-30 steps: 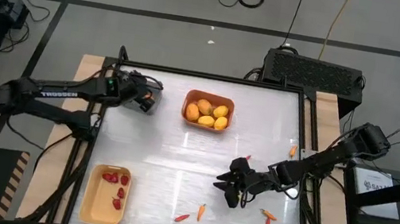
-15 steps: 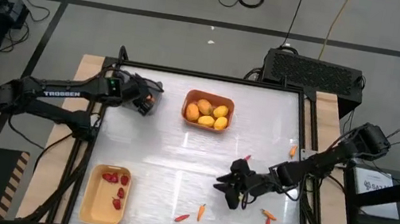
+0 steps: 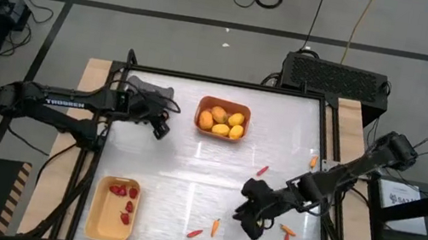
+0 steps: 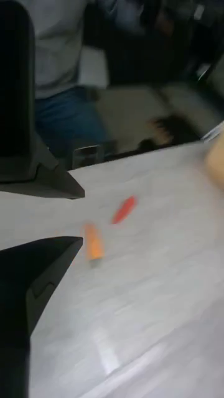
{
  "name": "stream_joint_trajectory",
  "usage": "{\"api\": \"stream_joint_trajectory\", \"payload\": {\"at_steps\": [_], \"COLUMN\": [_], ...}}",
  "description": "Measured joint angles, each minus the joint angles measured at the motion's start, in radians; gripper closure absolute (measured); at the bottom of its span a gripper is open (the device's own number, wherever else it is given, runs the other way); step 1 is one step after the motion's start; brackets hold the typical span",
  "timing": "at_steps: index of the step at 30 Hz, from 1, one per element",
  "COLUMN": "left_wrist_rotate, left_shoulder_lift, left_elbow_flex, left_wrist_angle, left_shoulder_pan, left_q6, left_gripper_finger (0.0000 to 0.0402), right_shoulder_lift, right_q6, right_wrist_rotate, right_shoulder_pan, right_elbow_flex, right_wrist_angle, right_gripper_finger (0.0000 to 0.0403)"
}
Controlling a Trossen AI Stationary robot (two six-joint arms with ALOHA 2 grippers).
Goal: Sort produce into baskets
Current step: Put the yellow chili pepper into the black bin
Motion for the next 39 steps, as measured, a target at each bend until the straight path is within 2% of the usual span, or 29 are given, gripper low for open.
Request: {"api": "stream_joint_trajectory", "payload": {"at_steps": [3,6,12,15,22,29,32,39], "left_wrist_rotate": [0.0,0.0,-0.007,-0.012,-0.014,-0.014,-0.014,-0.014], "left_shoulder_lift": [0.0,0.0,0.0,0.0,0.0,0.0,0.0,0.0], "left_elbow_flex": [0.0,0.0,0.0,0.0,0.0,0.0,0.0,0.0], "left_wrist_angle": [0.028,0.03,0.047,0.059,0.115,0.153,0.146,0.146], "left_shoulder_pan": [-0.043,-0.08,-0.121,-0.125,-0.125,-0.125,-0.125,-0.125], "left_q6": [0.002,0.005,0.006,0.008,0.025,0.024,0.024,0.024], "left_gripper_finger": [0.0259,0.0259,0.0259,0.0259,0.0259,0.0259,0.0259,0.0259], "right_shoulder_lift": [0.022,0.034,0.063,0.098,0.121,0.12,0.12,0.12], "right_q6": [0.116,0.29,0.509,0.57,0.568,0.581,0.59,0.592], "right_wrist_rotate": [-0.04,-0.048,-0.031,-0.044,-0.102,-0.107,-0.112,-0.122], "right_shoulder_pan": [0.033,0.085,0.21,0.256,0.267,0.26,0.26,0.26], "right_elbow_flex": [0.148,0.238,0.231,0.199,0.046,-0.073,-0.115,-0.203], "right_wrist_angle": [-0.315,-0.494,-0.695,-0.774,-0.605,-0.573,-0.518,-0.374], "right_gripper_finger": [0.0314,0.032,0.0323,0.0314,0.0244,0.0172,0.0159,0.0156]}}
